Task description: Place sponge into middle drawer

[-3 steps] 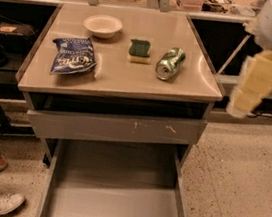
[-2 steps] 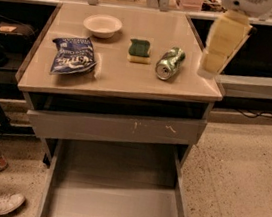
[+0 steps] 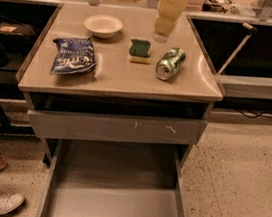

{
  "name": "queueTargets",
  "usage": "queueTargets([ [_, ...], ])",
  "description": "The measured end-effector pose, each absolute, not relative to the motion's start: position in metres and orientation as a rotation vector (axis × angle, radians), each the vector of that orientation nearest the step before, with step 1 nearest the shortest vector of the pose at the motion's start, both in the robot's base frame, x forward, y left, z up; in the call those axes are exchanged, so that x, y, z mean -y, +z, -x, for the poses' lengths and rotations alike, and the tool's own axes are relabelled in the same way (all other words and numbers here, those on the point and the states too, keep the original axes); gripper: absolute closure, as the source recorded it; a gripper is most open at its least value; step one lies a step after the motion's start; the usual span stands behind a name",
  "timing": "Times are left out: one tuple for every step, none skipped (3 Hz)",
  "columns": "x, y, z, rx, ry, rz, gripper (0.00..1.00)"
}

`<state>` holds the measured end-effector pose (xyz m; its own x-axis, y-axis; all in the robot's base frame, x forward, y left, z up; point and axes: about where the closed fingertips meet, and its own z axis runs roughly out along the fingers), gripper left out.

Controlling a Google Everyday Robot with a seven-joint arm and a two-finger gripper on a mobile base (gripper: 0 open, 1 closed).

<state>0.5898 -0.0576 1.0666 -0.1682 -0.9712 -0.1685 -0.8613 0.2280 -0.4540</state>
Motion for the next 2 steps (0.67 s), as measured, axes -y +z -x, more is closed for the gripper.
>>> queueTargets([
  [0.058, 1.067, -0.590, -2.089, -0.354, 1.686, 0.00],
  [0.046, 1.058, -0.612, -2.083, -0.328, 1.656, 0.00],
])
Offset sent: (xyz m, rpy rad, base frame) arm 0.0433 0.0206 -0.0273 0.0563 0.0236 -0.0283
